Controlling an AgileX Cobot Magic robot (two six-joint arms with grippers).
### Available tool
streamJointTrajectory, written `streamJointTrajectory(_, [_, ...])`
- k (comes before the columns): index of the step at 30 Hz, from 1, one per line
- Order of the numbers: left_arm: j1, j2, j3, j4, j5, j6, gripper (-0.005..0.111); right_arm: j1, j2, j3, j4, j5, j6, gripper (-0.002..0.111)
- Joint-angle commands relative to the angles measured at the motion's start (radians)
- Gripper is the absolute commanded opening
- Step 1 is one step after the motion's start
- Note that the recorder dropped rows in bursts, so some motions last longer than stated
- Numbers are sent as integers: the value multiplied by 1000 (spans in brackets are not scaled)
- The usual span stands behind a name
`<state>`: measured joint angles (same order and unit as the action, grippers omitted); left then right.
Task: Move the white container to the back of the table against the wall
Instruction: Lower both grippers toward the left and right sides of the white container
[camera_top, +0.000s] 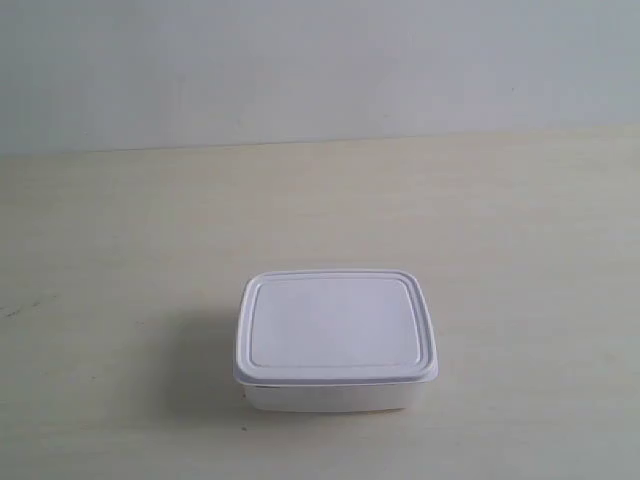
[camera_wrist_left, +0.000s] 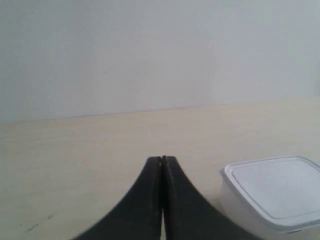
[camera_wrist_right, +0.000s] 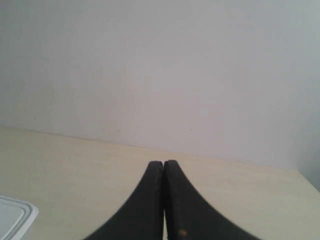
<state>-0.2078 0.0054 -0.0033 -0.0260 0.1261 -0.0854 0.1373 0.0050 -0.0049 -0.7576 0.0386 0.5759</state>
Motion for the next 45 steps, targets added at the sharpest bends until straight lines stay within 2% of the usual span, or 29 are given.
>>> streamJointTrajectory(1, [2, -5, 3, -12, -44, -64, 0, -6, -5, 5, -3, -17, 3, 0])
streamJointTrajectory(4, [2, -5, 3, -12, -54, -151, 0, -6, -5, 5, 1, -57, 9, 0])
streamJointTrajectory(8, [2, -5, 3, -12, -42, -216, 0, -6, -5, 5, 9, -92, 114, 0])
streamJointTrajectory(12, [2, -5, 3, -12, -42, -229, 0, -6, -5, 5, 114, -125, 275, 0])
streamJointTrajectory(19, [2, -2, 3, -12, -48, -231, 0, -6, 1, 5, 140, -146, 422, 0])
streamJointTrajectory(25, [2, 144, -28, -12, -71, -248, 0, -3, 163, -78, 128, -148, 446, 0])
streamJointTrajectory(28, [-2, 257, -79, -12, -114, -263, 0, 8, 269, -152, 128, -148, 448, 0])
streamJointTrajectory(30, [-2, 373, -173, -12, -126, -263, 0, 30, 400, -235, 117, -147, 448, 0])
streamJointTrajectory(33, [-2, 589, -371, -12, -65, -259, 0, 105, 606, -396, 91, -108, 448, 0])
streamJointTrajectory(34, [-4, 634, -401, -12, -45, -256, 0, 129, 646, -427, 91, -74, 448, 0])
streamJointTrajectory(36, [-58, 783, -546, -12, 50, -201, 0, 227, 777, -605, 101, 186, 413, 0])
streamJointTrajectory(37, [-93, 825, -582, -12, 61, -191, 0, 261, 813, -656, 132, 255, 352, 0])
streamJointTrajectory(39, [-191, 908, -676, -12, 95, -156, 0, 333, 902, -816, 359, 420, 80, 0])
streamJointTrajectory(40, [-247, 955, -723, -12, 146, -161, 0, 357, 948, -899, 539, 520, -124, 0])
streamJointTrajectory(42, [-343, 1015, -775, -12, 240, -161, 0, 369, 1004, -1013, 786, 706, -394, 0])
streamJointTrajectory(44, [-418, 1038, -770, -12, 275, -161, 0, 369, 1019, -1037, 926, 796, -503, 0])
streamJointTrajectory(45, [-440, 1038, -761, -12, 290, -161, 0, 369, 1019, -1032, 938, 819, -509, 0])
